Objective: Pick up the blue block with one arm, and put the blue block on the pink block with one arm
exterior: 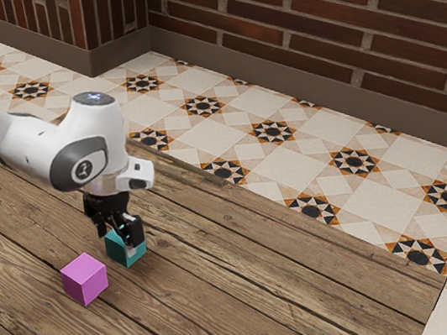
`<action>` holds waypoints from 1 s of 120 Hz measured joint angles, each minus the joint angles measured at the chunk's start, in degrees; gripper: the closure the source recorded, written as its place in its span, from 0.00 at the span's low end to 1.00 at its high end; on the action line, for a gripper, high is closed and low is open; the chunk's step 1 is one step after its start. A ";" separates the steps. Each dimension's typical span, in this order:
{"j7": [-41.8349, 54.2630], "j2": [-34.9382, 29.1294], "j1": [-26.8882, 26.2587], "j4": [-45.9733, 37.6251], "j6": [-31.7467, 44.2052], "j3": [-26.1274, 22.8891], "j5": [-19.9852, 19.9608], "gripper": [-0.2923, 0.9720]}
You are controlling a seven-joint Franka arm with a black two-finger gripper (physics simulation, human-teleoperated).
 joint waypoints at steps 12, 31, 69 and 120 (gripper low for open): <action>0.76 2.29 0.85 0.38 1.98 0.00 -0.34 0.23; 1.79 2.94 1.55 0.81 3.80 0.00 -0.84 0.24; 3.99 4.23 2.91 1.98 6.58 -0.06 -0.93 0.25; 6.28 5.96 3.08 2.98 8.71 -0.18 -1.41 0.25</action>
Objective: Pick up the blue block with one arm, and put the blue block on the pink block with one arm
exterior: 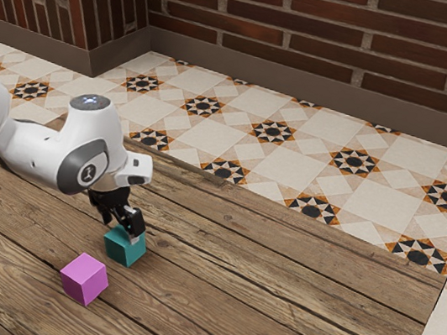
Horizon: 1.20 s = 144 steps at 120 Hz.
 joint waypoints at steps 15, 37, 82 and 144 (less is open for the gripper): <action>0.42 -0.03 -0.49 -0.14 0.14 0.00 -0.73 0.25; 0.88 0.34 -0.36 -0.18 0.25 0.00 -1.25 0.25; 1.46 2.90 -0.29 0.96 1.28 -0.23 -2.14 0.25; 1.89 3.93 -0.41 1.51 0.95 -0.44 -2.92 0.25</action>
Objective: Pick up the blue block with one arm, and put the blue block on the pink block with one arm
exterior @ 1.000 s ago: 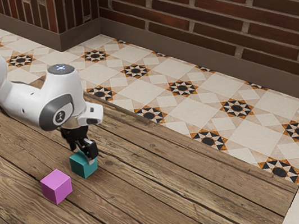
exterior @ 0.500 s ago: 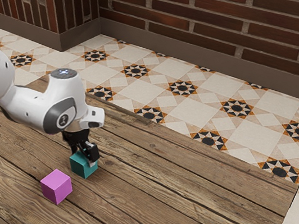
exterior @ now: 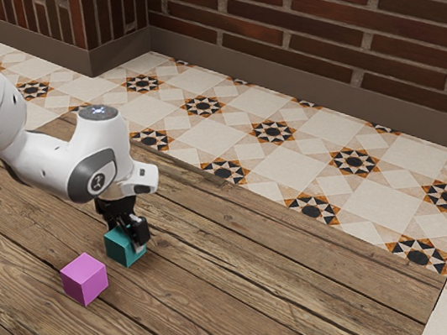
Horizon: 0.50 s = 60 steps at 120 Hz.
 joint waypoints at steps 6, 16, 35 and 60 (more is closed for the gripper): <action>-0.06 -0.03 0.03 0.03 -0.28 0.00 -0.32 0.25; -0.42 -0.05 -0.13 0.04 -0.90 0.00 -0.76 0.25; -1.27 -0.07 -0.31 0.02 -1.59 0.00 -1.14 0.25; -2.18 -0.14 -0.49 -0.09 -2.08 0.00 -1.25 0.25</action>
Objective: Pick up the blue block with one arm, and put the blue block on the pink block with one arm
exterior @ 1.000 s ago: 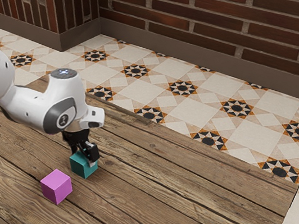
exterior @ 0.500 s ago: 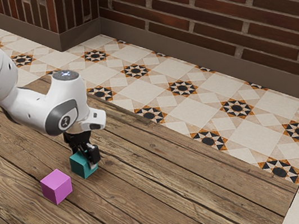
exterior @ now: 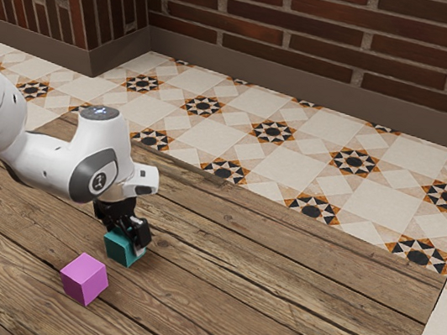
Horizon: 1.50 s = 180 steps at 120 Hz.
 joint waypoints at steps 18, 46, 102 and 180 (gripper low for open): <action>-0.47 0.00 -0.01 0.02 -0.09 0.00 0.01 0.38; -1.63 -0.44 -0.18 0.01 -0.04 0.06 0.50 0.50; -5.92 -29.06 -0.49 -18.51 -4.38 1.23 8.57 0.50; -14.13 -33.05 0.83 -22.04 -9.61 0.46 16.59 0.50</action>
